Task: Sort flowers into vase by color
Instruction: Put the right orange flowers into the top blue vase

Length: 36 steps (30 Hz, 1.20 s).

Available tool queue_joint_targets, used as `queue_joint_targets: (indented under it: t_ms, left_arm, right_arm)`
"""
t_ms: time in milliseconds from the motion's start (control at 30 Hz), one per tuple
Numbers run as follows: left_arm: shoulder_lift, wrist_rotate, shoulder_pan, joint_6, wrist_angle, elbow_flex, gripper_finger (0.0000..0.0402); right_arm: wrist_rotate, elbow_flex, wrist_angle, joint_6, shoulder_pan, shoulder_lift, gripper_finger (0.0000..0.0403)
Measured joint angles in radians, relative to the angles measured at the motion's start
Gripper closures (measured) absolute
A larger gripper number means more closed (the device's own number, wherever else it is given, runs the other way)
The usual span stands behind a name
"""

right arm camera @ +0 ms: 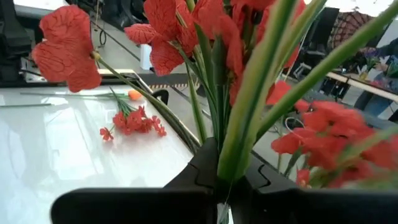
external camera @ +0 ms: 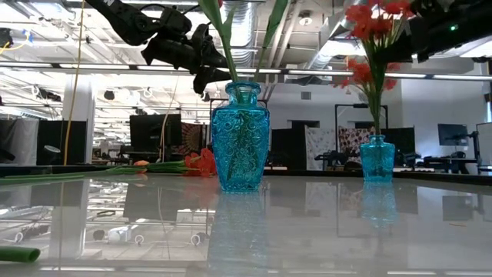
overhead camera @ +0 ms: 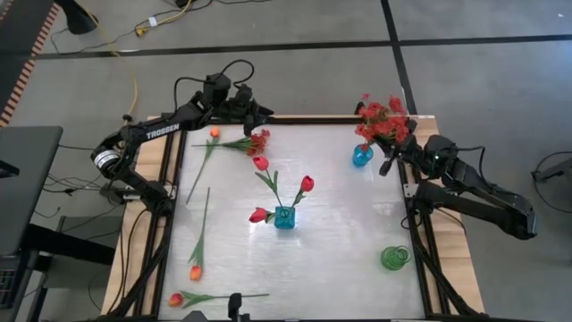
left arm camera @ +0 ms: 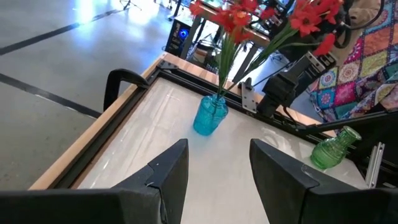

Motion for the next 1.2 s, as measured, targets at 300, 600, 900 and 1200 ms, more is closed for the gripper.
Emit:
queue_joint_targets:
  t_ms: [300, 600, 900, 1200]
  left_arm:
    - [0.000, -0.001, 0.000, 0.007, 0.000, 0.000, 0.0244]
    - [0.000, -0.001, 0.000, 0.008, 0.000, 0.000, 0.0244]
    - [0.000, -0.002, 0.000, 0.008, 0.000, 0.000, 0.0244]
    - [0.000, -0.002, 0.000, 0.008, 0.000, 0.000, 0.0244]
  right_arm:
    - [0.003, -0.047, 0.002, 0.063, 0.000, -0.001, 0.0361]
    - [0.025, -0.064, 0.003, 0.081, 0.000, 0.000, 0.0361]
    - [0.050, -0.064, -0.001, 0.051, 0.000, 0.000, 0.0338]
    - [0.052, -0.064, -0.041, 0.044, 0.000, -0.001, 0.0288]
